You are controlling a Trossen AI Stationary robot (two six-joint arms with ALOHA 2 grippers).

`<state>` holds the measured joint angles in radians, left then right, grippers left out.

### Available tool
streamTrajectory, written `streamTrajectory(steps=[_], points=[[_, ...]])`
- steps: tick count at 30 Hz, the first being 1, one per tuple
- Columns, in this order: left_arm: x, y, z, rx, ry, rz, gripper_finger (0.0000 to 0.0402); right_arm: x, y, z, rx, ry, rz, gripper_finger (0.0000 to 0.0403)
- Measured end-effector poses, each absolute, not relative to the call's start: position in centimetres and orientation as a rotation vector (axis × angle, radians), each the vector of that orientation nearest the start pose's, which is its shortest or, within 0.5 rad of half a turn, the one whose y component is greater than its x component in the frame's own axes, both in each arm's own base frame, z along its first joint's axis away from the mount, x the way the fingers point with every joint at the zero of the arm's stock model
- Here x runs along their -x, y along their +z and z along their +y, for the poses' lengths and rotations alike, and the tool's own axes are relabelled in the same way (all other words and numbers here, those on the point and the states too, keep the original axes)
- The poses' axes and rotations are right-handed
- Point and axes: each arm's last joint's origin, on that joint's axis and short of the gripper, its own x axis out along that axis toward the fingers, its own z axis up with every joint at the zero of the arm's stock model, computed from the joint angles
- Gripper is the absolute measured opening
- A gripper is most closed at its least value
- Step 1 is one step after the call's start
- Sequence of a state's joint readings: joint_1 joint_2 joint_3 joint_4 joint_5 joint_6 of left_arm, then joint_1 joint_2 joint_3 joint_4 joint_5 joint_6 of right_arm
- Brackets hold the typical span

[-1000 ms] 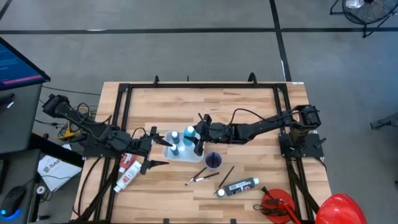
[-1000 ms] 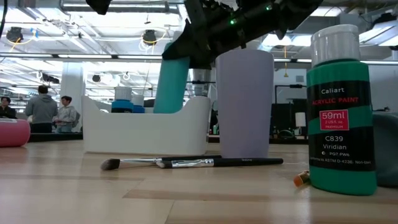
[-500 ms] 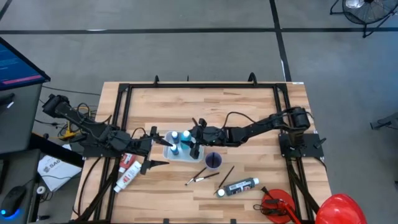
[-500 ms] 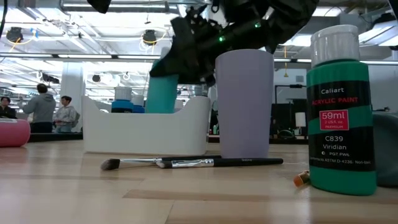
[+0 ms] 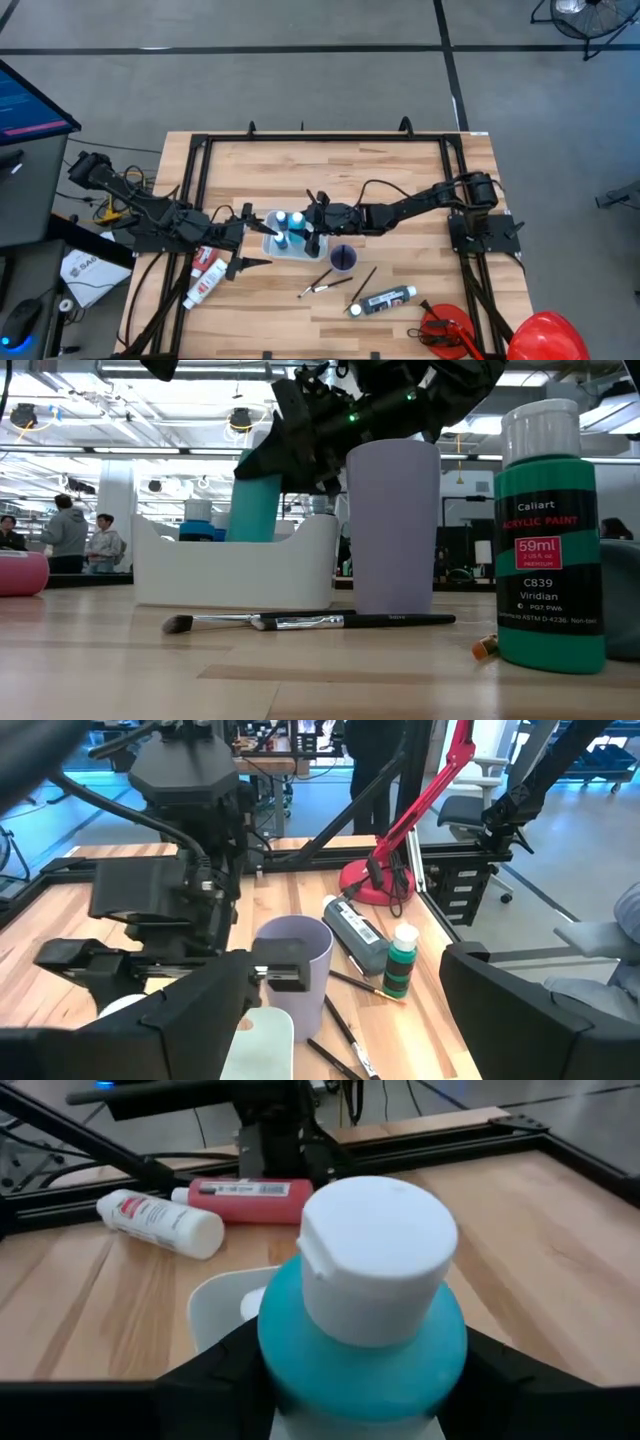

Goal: Pick & Place Paint Supplies
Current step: Put the light blue paint bottle into the white bin

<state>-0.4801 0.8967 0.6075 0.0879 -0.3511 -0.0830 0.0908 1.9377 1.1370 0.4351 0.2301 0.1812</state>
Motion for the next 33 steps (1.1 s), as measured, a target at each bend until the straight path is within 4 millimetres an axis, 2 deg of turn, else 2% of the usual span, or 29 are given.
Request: streamTrajectory(steps=[14, 19, 23, 26, 33], points=[[-18.6, 27.4, -8.2, -0.004, -0.076, 0.207, 0.032, -41.8, 18.5, 3.3, -0.084, -0.16, 0.314, 0.02], [-18.3, 23.5, -7.4, 0.007, 0.142, 0.297, 0.0315, -41.8, 18.5, 3.4, -0.084, -0.158, 0.313, 0.0198], [-17.1, 21.8, -6.1, -0.029, 0.363, 0.299, 0.031, -41.8, 18.5, 3.4, -0.084, -0.156, 0.314, 0.0203], [-16.4, 21.0, -5.4, 0.005, 0.379, 0.348, 0.0306, -41.8, 18.5, 3.4, -0.084, -0.156, 0.314, 0.0204], [-14.1, 18.2, -4.5, 0.037, 0.304, 0.619, 0.0296, -41.8, 18.5, 3.4, -0.084, -0.156, 0.314, 0.02]])
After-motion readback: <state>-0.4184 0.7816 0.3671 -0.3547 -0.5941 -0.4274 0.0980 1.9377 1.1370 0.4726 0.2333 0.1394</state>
